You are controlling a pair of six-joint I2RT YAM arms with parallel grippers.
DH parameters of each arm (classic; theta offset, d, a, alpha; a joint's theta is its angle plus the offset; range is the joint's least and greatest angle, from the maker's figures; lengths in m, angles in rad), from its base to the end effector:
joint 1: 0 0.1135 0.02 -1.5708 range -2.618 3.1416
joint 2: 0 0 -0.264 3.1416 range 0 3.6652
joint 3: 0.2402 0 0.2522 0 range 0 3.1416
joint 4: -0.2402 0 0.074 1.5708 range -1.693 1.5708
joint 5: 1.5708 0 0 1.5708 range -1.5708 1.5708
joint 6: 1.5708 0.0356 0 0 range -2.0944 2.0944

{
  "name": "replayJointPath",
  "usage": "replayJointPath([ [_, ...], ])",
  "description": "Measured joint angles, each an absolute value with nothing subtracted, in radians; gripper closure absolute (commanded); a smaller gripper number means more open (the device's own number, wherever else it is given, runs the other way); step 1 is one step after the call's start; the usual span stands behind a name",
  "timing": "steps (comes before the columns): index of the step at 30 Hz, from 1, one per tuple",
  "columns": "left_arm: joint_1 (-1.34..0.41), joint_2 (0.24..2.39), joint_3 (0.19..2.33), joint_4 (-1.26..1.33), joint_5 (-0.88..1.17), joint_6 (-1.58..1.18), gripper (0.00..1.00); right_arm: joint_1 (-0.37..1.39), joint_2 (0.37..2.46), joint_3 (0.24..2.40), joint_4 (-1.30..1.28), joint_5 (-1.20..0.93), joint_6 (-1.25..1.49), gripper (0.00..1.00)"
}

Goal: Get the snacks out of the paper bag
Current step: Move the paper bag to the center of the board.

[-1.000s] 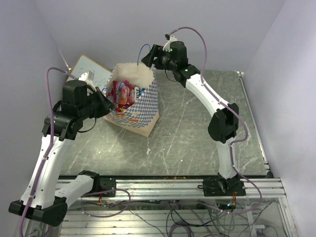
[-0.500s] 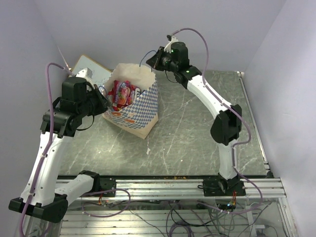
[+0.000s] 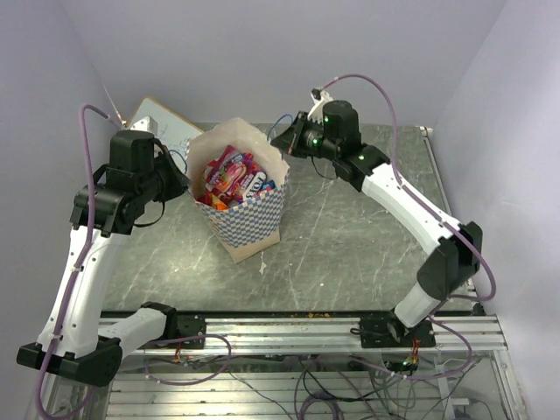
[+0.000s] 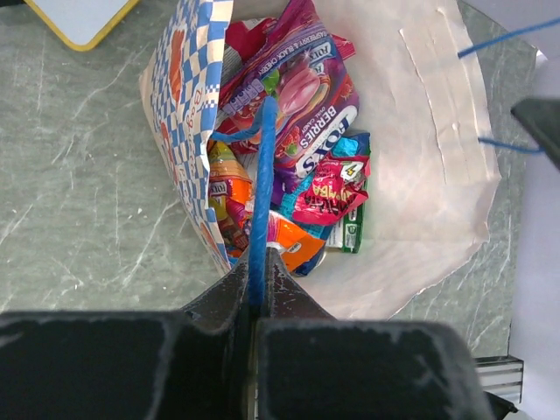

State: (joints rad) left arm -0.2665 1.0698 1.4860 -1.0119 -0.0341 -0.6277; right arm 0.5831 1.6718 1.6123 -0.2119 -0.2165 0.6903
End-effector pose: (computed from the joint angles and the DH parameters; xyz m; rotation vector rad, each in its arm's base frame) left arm 0.1775 -0.0472 0.4375 -0.4157 2.1657 -0.4716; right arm 0.3293 0.2264 0.3923 -0.0569 1.9788 1.0635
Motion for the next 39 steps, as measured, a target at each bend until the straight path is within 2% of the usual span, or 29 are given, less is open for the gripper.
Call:
replayJointPath([
  [6, -0.266, 1.087, 1.501, -1.045, -0.032, -0.667, 0.93, 0.675, 1.473, 1.426, -0.262, -0.174, 0.736, 1.00],
  [16, -0.266, 1.100, 1.549, -1.087, -0.027, -0.705, 0.93, 0.774, 1.257, 1.275, -0.340, -0.104, 0.777, 0.99],
  [18, -0.266, 1.100, 1.550, -1.088, -0.024, -0.708, 0.90, 0.775, 1.242, 1.256, -0.352, -0.099, 0.778, 0.89],
  [20, -0.266, 1.100, 1.550, -1.087, -0.022, -0.713, 0.83, 0.776, 1.231, 1.248, -0.368, -0.091, 0.775, 0.76],
  [24, -0.266, 1.097, 1.550, -1.075, -0.015, -0.727, 0.65, 0.775, 1.201, 1.249, -0.381, -0.056, 0.730, 0.27],
  [27, -0.266, 1.086, 1.549, -1.067, 0.005, -0.739, 0.53, 0.775, 1.173, 1.252, -0.413, -0.029, 0.678, 0.01],
  [29, -0.266, 1.078, 1.549, -1.067, 0.023, -0.744, 0.46, 0.775, 1.156, 1.253, -0.433, -0.017, 0.661, 0.00],
  [39, -0.266, 1.074, 1.549, -1.066, 0.060, -0.778, 0.28, 0.775, 1.041, 1.252, -0.510, 0.046, 0.666, 0.00],
])
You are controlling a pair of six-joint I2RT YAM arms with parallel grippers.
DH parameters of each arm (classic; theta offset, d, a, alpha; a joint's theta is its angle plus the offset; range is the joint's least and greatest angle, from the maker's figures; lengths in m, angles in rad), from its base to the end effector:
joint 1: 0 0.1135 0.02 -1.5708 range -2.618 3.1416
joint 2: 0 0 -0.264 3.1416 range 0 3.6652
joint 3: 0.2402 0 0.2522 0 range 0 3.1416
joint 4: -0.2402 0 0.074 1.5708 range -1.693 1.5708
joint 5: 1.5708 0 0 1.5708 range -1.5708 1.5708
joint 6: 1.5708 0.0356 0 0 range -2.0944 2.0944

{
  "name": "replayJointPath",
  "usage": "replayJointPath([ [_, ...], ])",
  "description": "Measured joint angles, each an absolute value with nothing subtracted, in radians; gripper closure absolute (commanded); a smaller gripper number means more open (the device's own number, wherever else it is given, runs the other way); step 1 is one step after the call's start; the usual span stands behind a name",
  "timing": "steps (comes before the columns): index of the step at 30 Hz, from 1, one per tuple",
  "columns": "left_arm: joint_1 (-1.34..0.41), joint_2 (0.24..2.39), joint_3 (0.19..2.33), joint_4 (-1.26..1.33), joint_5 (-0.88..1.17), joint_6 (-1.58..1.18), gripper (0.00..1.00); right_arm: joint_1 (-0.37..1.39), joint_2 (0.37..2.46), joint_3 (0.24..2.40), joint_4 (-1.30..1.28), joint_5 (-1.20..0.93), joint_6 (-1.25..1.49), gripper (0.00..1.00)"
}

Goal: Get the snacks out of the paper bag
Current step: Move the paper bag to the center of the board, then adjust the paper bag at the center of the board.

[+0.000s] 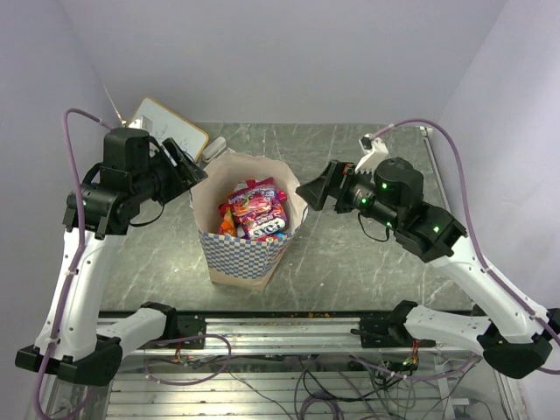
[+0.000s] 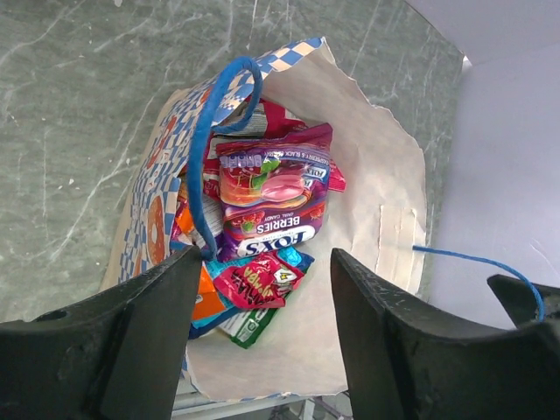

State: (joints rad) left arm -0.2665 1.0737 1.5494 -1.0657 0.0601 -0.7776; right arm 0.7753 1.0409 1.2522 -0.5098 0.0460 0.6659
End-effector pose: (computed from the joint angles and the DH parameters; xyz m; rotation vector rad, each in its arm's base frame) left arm 0.1687 -0.0483 0.4501 -0.5305 2.1724 -0.6536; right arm 0.1570 0.1516 0.4191 -0.0747 1.9797 0.9311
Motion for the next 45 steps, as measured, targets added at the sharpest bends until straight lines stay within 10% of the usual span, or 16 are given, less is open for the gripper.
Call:
replayJointPath([
  [16, -0.266, 1.160, 1.574, -1.001, 0.014, -0.748, 0.54, 0.775, 1.127, 1.296, -0.576, 0.061, 0.671, 0.15],
  [29, -0.266, 1.202, 1.609, -1.030, -0.094, -0.639, 0.93, 0.775, 1.153, 1.340, -0.616, 0.059, 0.657, 0.92],
  [45, -0.262, 1.334, 1.824, -1.023, -0.128, -0.527, 0.93, 0.791, 1.321, 1.431, -0.508, -0.234, 0.488, 0.96],
])
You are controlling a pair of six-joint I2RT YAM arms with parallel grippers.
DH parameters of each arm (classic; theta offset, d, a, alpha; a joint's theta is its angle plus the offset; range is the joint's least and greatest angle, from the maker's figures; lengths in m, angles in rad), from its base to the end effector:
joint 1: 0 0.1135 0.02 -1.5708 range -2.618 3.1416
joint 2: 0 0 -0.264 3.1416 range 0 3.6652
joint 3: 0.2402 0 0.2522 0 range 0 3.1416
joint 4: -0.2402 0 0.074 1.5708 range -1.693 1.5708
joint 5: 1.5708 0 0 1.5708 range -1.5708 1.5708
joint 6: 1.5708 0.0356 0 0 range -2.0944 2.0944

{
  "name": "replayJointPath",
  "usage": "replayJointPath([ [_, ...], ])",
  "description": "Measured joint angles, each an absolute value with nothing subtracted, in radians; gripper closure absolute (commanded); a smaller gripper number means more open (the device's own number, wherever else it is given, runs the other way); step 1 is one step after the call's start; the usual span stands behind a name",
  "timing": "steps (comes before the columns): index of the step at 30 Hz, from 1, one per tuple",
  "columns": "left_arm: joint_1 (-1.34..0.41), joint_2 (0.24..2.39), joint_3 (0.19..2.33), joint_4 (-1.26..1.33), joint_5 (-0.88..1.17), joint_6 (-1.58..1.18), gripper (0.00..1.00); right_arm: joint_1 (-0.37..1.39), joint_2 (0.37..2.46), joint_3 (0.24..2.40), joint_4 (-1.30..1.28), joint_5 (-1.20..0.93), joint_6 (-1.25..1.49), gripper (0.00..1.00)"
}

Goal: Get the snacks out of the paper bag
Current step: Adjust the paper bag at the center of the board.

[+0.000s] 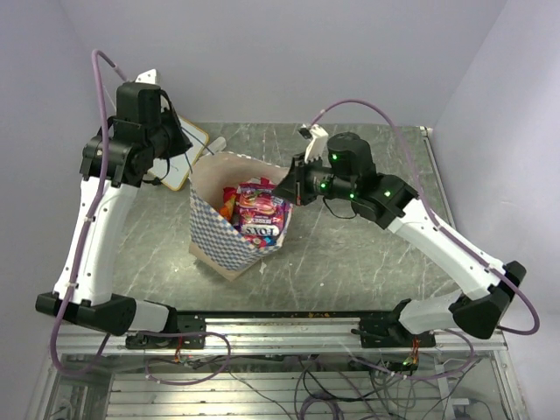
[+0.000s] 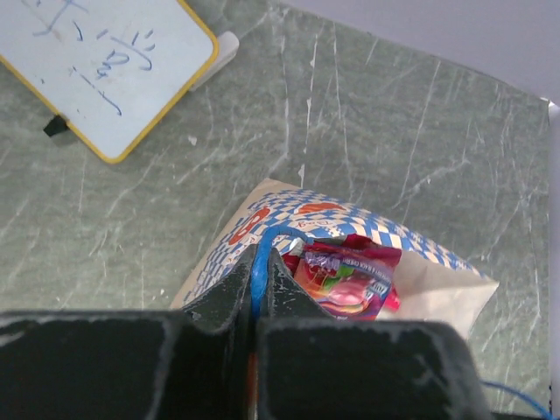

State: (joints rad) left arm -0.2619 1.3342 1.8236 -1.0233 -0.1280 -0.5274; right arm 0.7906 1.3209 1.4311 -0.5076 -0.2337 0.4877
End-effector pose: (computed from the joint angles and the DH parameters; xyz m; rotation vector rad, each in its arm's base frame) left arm 0.2332 -0.0578 0.4826 -0.3569 2.0879 -0.3391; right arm 0.1994 0.2132 0.4138 -0.4808 2.0597 1.0349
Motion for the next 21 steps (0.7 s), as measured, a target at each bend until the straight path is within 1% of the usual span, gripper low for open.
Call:
replayJointPath([
  [4, -0.236, 1.388, 1.872, -1.003, -0.114, -0.505, 0.93, 0.814, 1.377, 1.470, -0.474, -0.279, 0.470, 0.96],
  [9, -0.197, 1.399, 1.865, -0.956, -0.008, -0.501, 0.93, 0.840, 1.403, 1.479, -0.464, -0.318, 0.435, 0.96],
  [14, -0.192, 1.362, 1.780, -0.847, 0.155, -0.520, 0.93, 0.867, 1.386, 1.448, -0.501, -0.323, 0.372, 0.95],
  [21, -0.192, 1.293, 1.642, -0.658, 0.329, -0.601, 0.93, 0.891, 1.296, 1.360, -0.613, -0.290, 0.311, 0.92],
])
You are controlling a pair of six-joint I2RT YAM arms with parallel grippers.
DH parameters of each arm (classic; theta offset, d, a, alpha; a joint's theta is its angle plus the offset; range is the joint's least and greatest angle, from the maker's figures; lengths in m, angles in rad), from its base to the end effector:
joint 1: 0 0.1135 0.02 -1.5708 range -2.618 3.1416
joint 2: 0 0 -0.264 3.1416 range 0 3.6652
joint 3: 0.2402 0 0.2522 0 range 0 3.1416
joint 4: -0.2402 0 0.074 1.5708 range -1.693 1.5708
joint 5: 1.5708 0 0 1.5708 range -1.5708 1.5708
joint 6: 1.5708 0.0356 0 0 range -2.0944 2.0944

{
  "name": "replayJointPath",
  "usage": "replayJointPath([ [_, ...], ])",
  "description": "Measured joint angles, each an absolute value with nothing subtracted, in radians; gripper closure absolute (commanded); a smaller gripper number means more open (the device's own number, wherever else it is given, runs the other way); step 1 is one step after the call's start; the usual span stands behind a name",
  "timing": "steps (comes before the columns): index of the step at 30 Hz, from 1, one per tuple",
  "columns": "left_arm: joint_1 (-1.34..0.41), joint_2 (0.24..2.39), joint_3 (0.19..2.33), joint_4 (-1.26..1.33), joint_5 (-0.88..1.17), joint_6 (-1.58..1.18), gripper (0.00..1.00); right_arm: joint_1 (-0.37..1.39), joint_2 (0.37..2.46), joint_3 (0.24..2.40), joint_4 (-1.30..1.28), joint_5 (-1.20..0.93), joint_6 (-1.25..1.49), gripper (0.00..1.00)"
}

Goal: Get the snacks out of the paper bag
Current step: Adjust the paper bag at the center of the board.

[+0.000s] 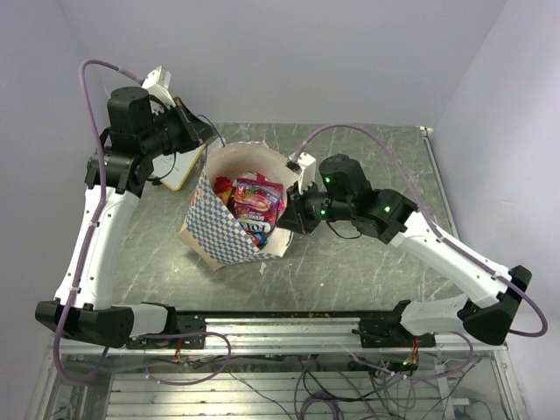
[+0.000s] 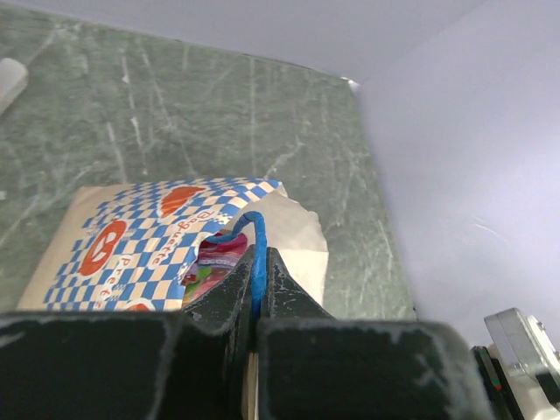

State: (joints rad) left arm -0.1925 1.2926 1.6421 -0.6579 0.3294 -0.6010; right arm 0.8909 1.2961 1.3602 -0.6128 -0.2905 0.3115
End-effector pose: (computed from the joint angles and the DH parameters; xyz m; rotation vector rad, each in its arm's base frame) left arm 0.2527 -0.0610 0.4749 -0.1625 1.9455 -0.8445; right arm 0.1689 0.2251 0.3868 -0.8232 2.1127 0.9894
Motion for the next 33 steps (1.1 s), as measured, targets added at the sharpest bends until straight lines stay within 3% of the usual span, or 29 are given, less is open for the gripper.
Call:
replayJointPath([
  [8, -0.192, 1.297, 1.604, -0.578, 0.413, -0.620, 0.93, 0.898, 1.233, 1.302, -0.605, -0.321, 0.312, 0.93],
  [15, -0.192, 1.440, 1.773, -0.630, 0.447, -0.562, 0.93, 1.007, 1.402, 1.408, -0.573, -0.361, 0.283, 0.93],
  [23, -0.192, 1.415, 1.720, -0.616, 0.476, -0.562, 0.93, 1.092, 1.472, 1.485, -0.546, -0.351, 0.255, 0.91],
  [28, -0.192, 1.324, 1.642, -0.611, 0.487, -0.585, 0.93, 1.091, 1.428, 1.436, -0.550, -0.274, 0.270, 0.76],
  [33, -0.192, 1.275, 1.617, -0.609, 0.495, -0.606, 0.93, 1.092, 1.345, 1.391, -0.616, -0.141, 0.296, 0.44],
])
